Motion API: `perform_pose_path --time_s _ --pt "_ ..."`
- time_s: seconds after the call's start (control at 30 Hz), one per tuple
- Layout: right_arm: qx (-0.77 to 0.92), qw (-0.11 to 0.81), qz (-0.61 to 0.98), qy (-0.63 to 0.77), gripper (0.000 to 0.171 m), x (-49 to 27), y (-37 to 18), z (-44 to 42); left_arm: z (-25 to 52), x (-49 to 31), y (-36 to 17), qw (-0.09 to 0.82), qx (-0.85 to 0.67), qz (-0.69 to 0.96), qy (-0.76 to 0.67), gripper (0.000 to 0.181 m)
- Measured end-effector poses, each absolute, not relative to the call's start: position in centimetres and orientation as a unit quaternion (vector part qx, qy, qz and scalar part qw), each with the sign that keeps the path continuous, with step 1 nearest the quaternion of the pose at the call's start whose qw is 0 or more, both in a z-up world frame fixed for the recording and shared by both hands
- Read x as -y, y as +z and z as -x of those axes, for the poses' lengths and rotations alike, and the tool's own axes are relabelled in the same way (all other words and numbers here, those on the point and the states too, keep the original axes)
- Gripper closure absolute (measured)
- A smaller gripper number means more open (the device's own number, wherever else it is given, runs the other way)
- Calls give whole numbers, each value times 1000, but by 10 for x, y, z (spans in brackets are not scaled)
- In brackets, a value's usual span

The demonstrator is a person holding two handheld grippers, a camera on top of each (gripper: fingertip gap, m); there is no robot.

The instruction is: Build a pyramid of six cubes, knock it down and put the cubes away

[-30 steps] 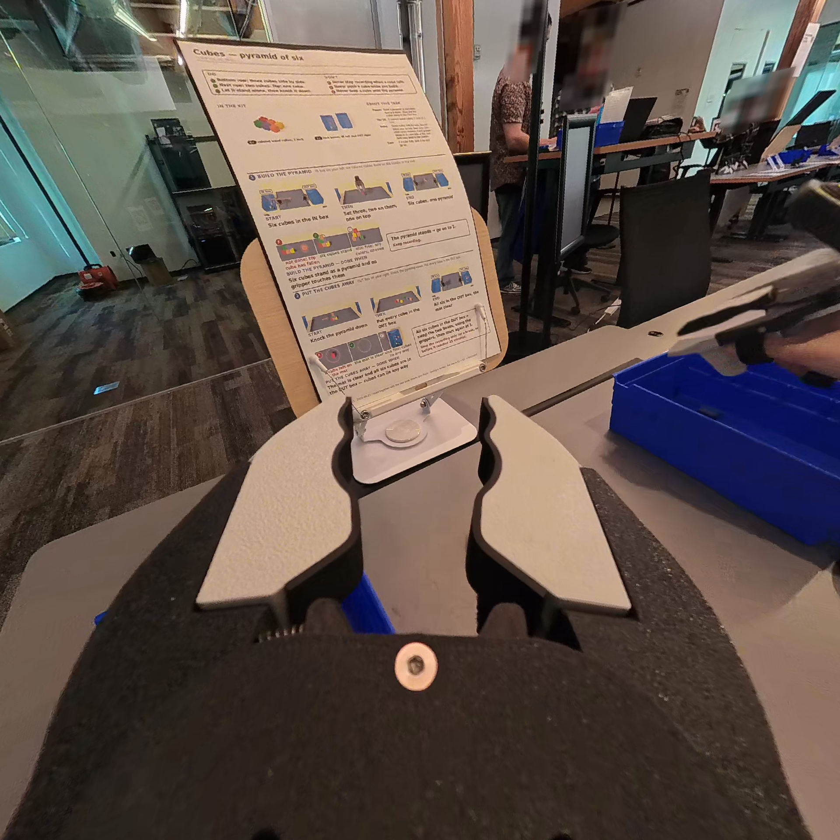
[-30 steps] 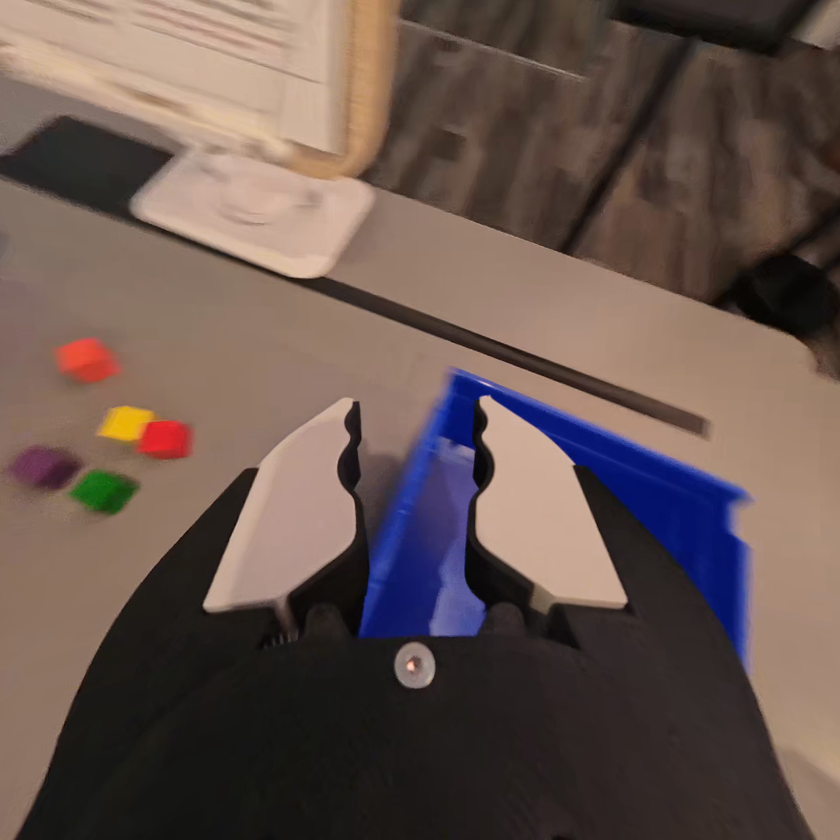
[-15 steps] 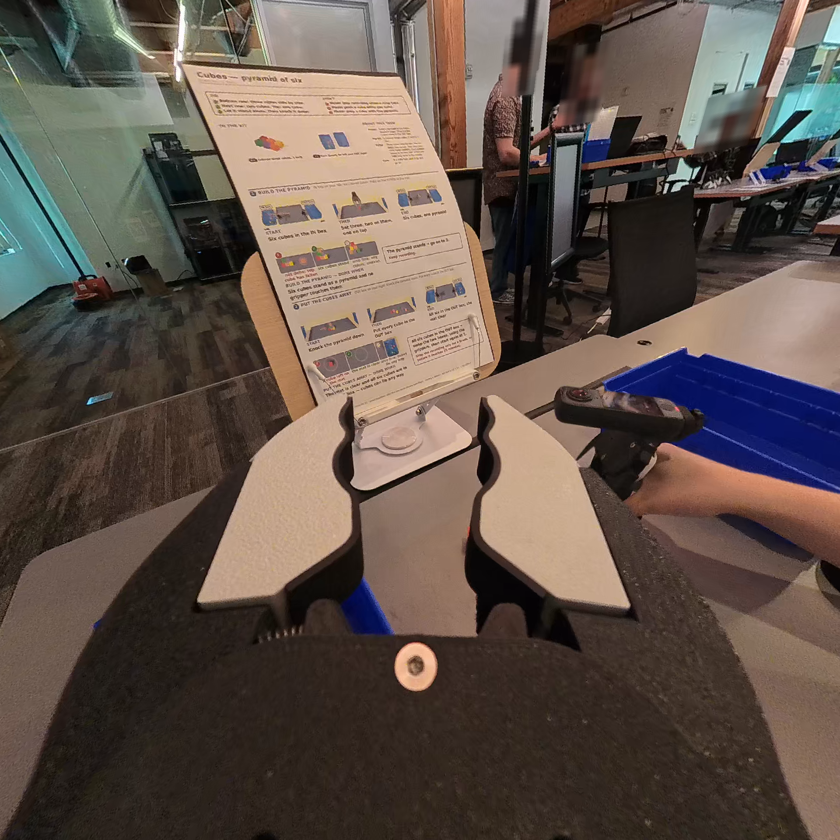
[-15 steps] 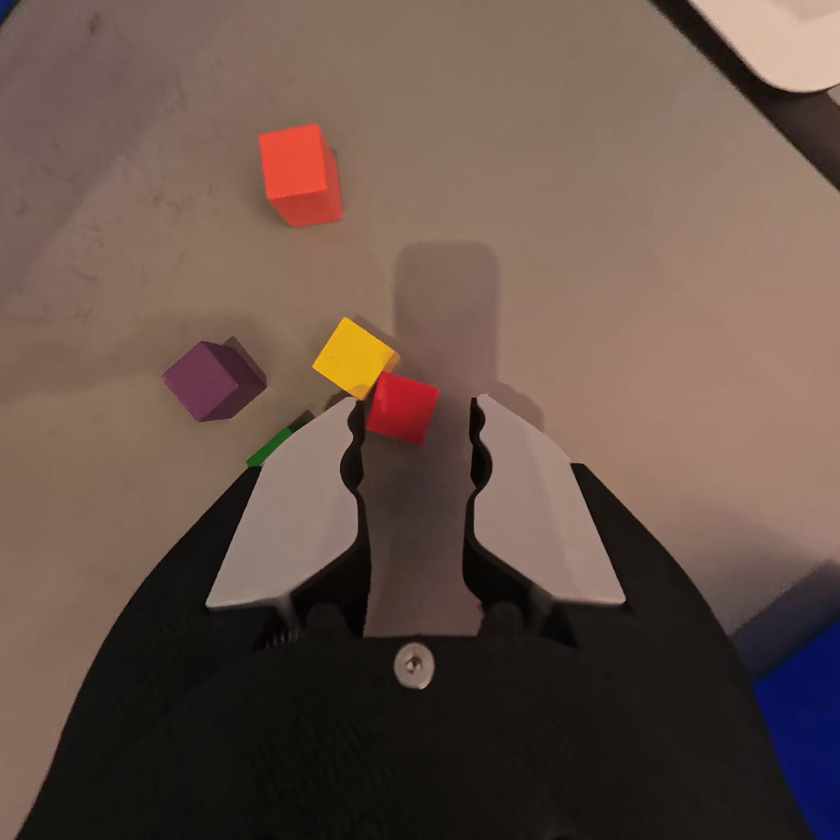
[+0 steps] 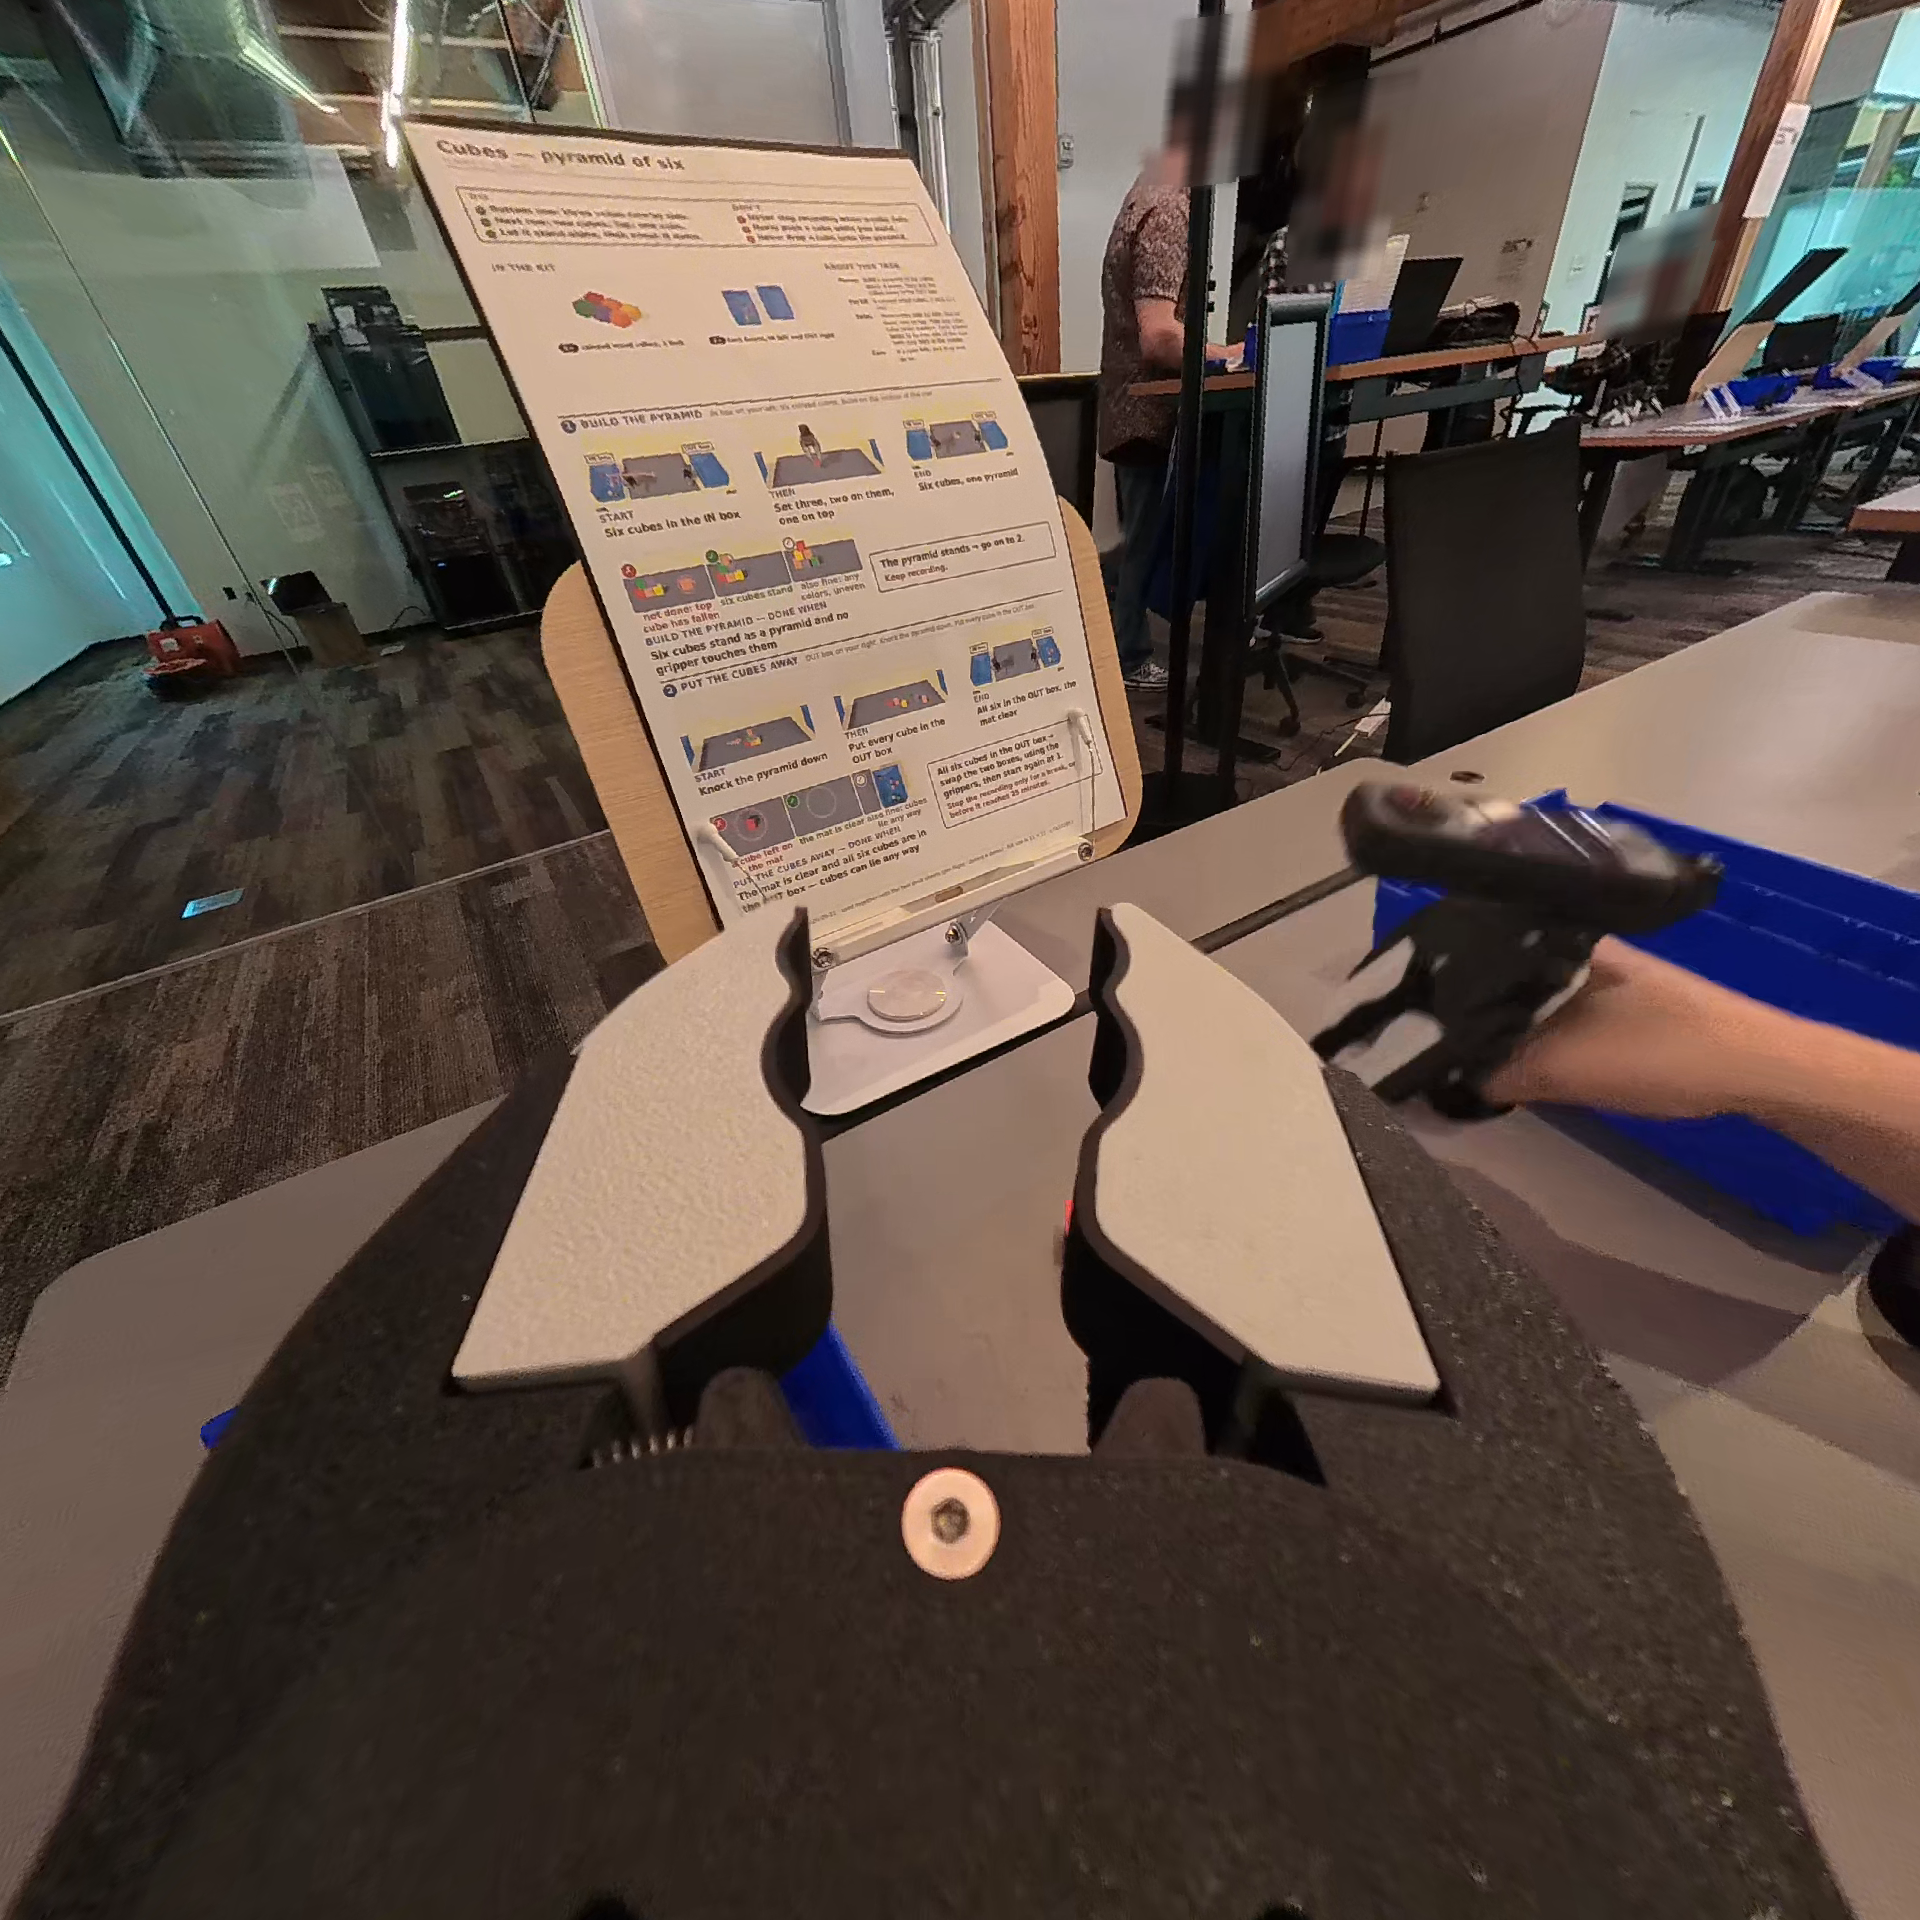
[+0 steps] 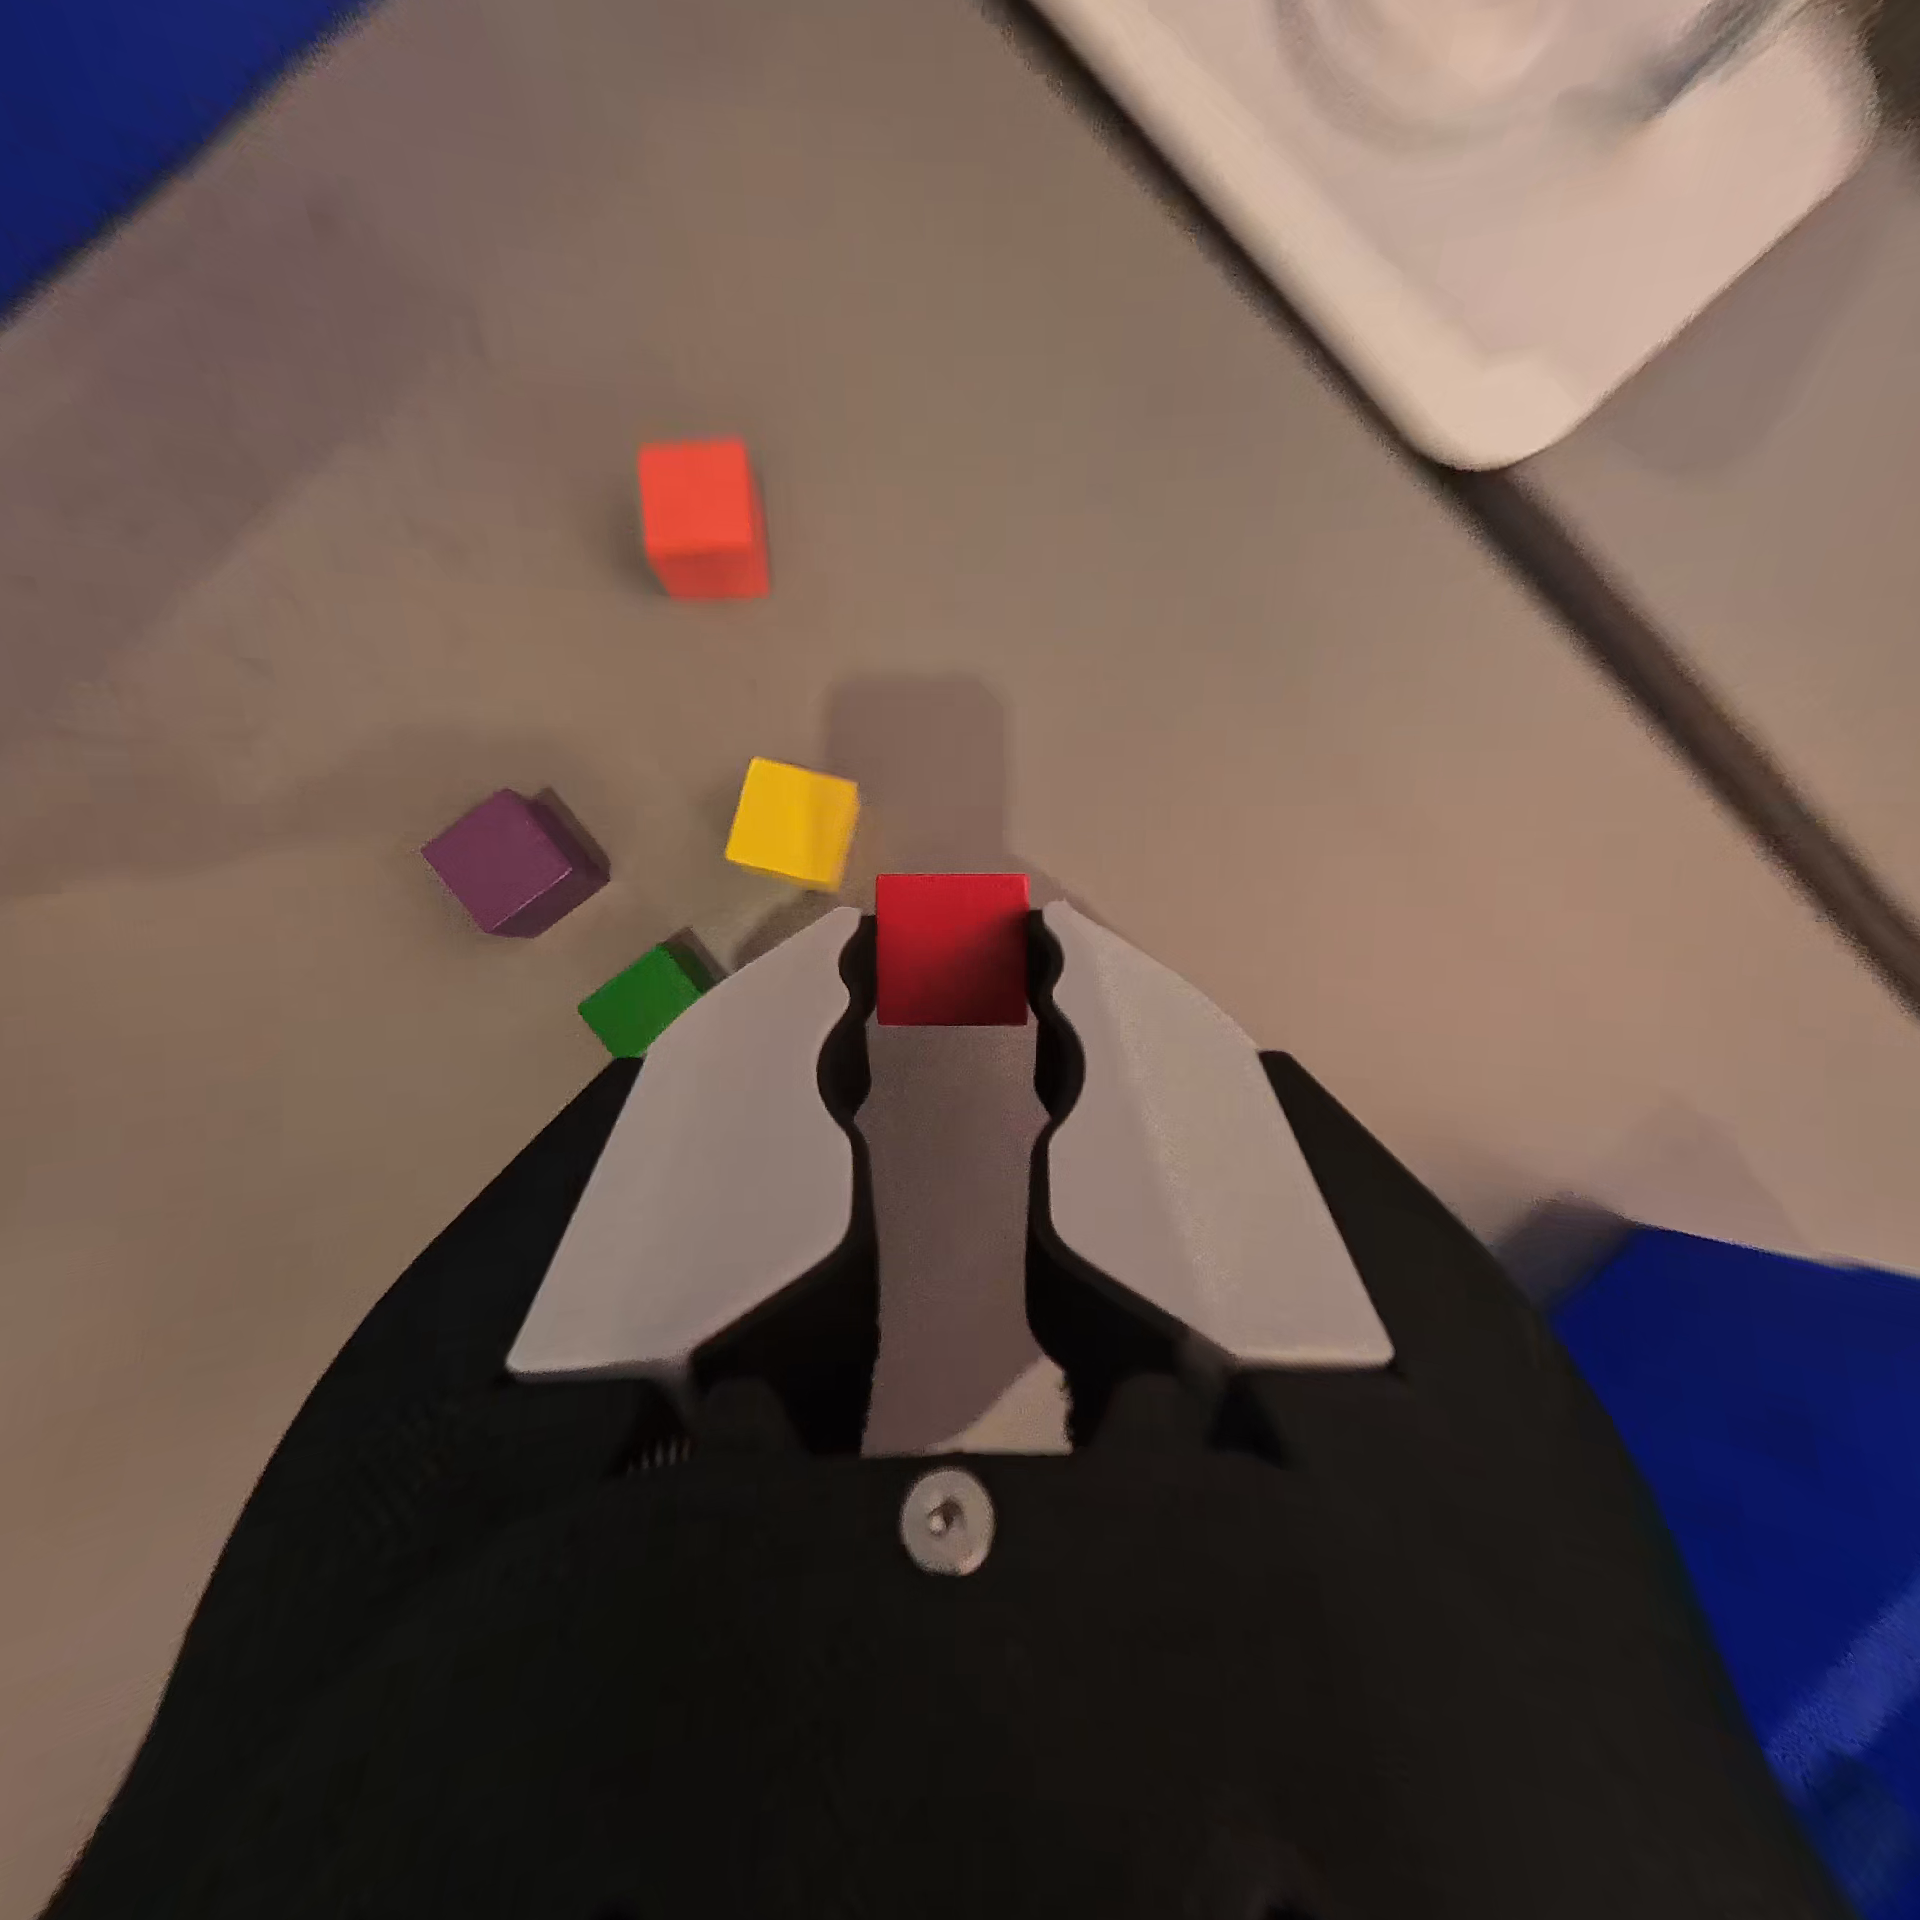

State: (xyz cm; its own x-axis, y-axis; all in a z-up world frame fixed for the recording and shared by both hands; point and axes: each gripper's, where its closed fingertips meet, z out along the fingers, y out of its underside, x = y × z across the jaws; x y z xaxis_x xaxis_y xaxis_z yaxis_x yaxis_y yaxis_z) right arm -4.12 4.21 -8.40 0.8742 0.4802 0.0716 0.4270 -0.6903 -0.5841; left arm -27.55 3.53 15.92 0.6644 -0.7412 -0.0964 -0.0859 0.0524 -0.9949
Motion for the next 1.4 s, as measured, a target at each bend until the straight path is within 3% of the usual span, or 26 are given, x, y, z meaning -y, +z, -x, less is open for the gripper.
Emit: perform_pose_path --time_s 0.13,0.2,0.33,0.53,0.9,1.0,1.23,1.4 --pt "172 398 901 -21 143 -32 3 -40 265 -34 153 641 -335 644 -249 130" --pt "98 407 907 -53 143 -21 19 -104 257 -33 150 635 -342 646 -250 130" --pt "-22 363 930 -48 142 4 -26 -193 234 -29 138 618 -365 651 -248 130" --pt "-89 300 950 -6 142 15 -115 -220 211 -23 121 600 -396 655 -232 129" --pt "-93 278 955 -39 140 17 -142 -229 206 -26 113 592 -403 662 -222 129" --pt "-77 342 932 -90 122 13 -107 -227 205 -27 112 591 -404 662 -220 129" --pt "11 525 808 -267 125 22 36 -168 204 -27 111 592 -406 663 -213 129" --pt "76 555 782 -272 126 20 66 -101 203 -23 113 593 -408 660 -213 129"
